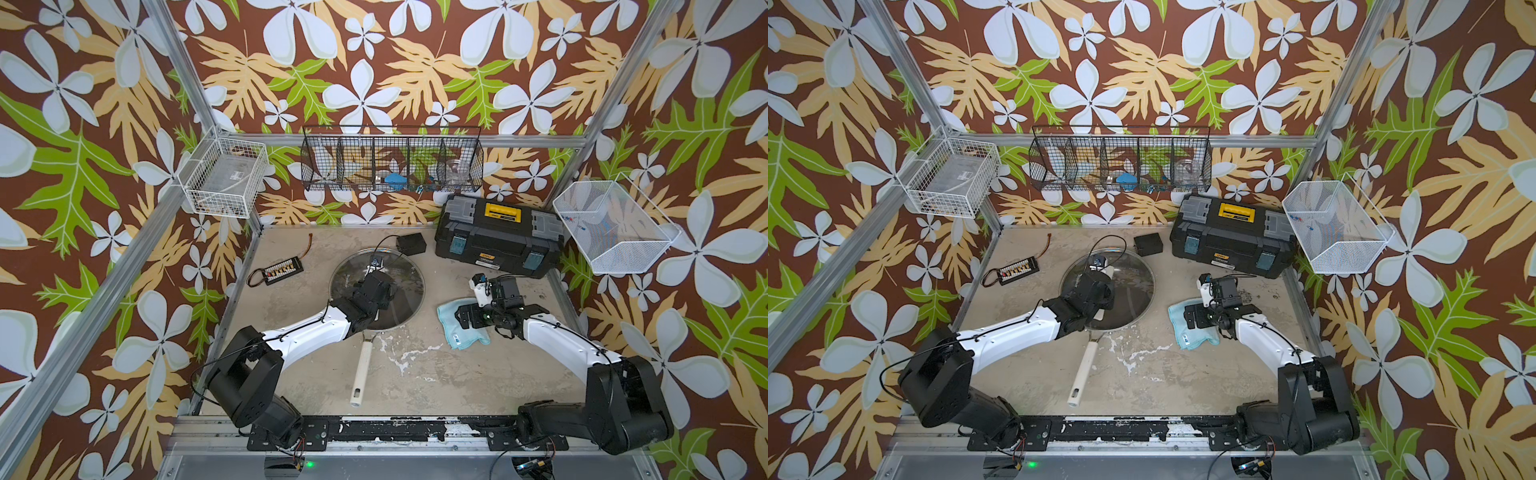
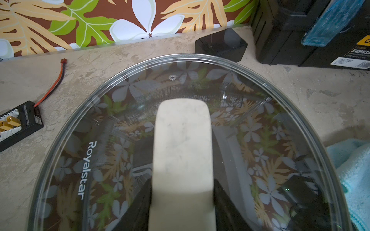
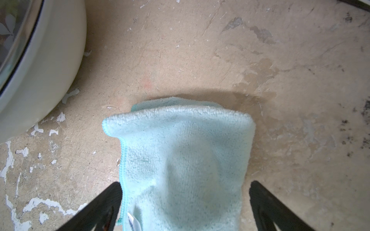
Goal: Wipe the pot lid with a cloth
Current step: Place the pot lid on the cooking pot.
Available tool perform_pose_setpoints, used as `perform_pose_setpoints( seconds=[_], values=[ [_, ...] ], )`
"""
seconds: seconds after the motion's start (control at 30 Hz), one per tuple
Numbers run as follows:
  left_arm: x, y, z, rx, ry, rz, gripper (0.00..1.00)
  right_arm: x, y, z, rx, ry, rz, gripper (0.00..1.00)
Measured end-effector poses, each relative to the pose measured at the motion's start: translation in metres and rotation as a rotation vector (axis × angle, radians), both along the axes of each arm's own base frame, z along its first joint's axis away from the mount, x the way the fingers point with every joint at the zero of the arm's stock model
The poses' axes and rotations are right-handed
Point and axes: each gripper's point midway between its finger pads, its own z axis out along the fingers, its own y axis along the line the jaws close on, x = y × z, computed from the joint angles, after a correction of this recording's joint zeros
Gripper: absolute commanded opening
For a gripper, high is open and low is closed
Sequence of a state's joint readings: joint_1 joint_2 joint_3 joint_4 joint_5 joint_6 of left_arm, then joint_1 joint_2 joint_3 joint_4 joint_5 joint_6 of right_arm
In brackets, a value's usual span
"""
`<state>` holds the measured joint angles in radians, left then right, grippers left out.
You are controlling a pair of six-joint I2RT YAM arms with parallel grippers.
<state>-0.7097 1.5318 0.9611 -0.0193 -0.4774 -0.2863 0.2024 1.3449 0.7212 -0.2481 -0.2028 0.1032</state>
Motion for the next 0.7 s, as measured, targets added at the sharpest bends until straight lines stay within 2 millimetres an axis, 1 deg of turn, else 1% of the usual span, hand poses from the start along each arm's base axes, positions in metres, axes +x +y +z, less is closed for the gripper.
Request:
perform_pose_setpoints(
  seconds=[0.13, 0.17, 0.2, 0.27, 0.33, 0.37, 0.53, 0.6, 0.7],
  values=[
    [0.002, -0.001, -0.001, 0.0, -0.003, 0.003, 0.39, 0.0, 0.0, -0.001, -0.001, 0.002, 0.0, 1.0],
    [0.002, -0.001, 0.0, -0.001, -0.004, 0.003, 0.46, 0.0, 0.0, -0.001, -0.001, 0.002, 0.001, 1.0],
    [0.003, -0.001, -0.001, -0.002, -0.004, 0.005, 0.56, 0.0, 0.0, -0.001, -0.002, 0.002, 0.002, 1.0],
    [0.004, -0.003, 0.0, -0.008, -0.009, 0.005, 0.59, 0.0, 0.0, -0.002, -0.002, 0.004, 0.002, 1.0],
    [0.008, -0.006, 0.006, -0.036, -0.03, 0.011, 0.62, 0.0, 0.0, -0.002, -0.003, 0.006, 0.002, 1.0],
    [0.009, -0.007, 0.009, -0.043, -0.039, 0.011, 0.68, 0.0, 0.0, -0.002, -0.003, 0.007, 0.002, 1.0],
    [0.011, -0.009, 0.013, -0.061, -0.055, 0.013, 0.72, 0.0, 0.0, -0.004, -0.004, 0.011, 0.002, 1.0],
    [0.012, -0.009, 0.014, -0.062, -0.057, 0.011, 1.0, 0.0, 0.0, -0.004, -0.004, 0.012, 0.002, 1.0],
    [0.011, -0.01, 0.016, -0.075, -0.057, 0.011, 1.0, -0.001, 0.0, -0.004, -0.004, 0.012, 0.003, 1.0]
  ],
)
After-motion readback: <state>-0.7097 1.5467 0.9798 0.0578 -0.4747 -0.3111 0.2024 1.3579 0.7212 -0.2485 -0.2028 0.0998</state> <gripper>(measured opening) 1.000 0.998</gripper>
